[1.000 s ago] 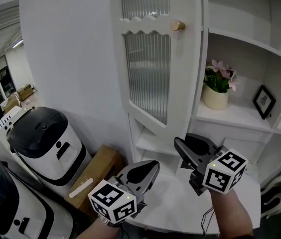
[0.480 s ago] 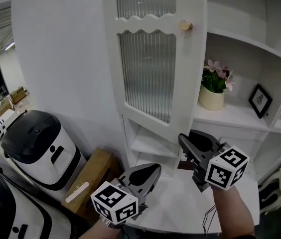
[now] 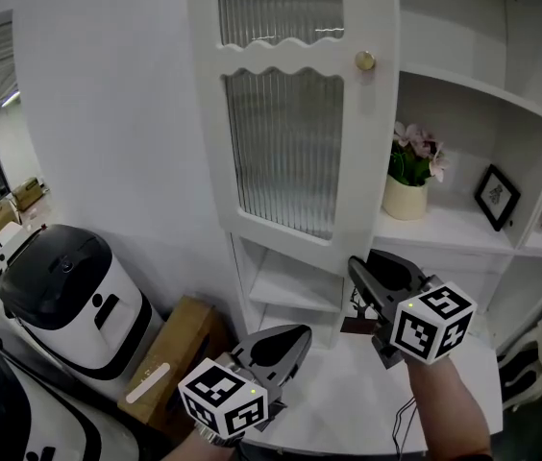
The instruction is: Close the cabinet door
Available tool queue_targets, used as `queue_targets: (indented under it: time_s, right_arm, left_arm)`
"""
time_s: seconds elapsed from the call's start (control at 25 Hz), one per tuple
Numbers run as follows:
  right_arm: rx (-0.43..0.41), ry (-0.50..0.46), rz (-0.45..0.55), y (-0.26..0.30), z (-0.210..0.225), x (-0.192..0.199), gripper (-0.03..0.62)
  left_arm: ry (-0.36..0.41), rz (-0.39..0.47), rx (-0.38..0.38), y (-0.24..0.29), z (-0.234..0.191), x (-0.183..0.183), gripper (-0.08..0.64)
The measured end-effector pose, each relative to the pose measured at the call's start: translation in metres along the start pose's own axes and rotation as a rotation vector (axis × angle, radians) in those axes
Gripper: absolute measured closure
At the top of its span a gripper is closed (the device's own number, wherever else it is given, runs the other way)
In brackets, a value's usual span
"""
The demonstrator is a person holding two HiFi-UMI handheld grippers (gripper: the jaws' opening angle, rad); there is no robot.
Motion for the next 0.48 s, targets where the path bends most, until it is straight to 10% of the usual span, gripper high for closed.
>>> queue_targets:
  time_s: [0.48]
  right_arm:
    - [0.128, -0.052, -0.013, 0.009, 0.015, -0.001, 0.477]
  left_arm:
    - [0.004, -0.014, 0.011, -0.002, 0.0, 0.002, 0.549]
Point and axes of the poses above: the fingertips, and each gripper's own axes: y forward along the fingers, z to its right, x out of its underside, the point moved 7 cm from there along -y, backward along the fingers, and after that the axes turned 1 degree about y, right-handed, at the moved point
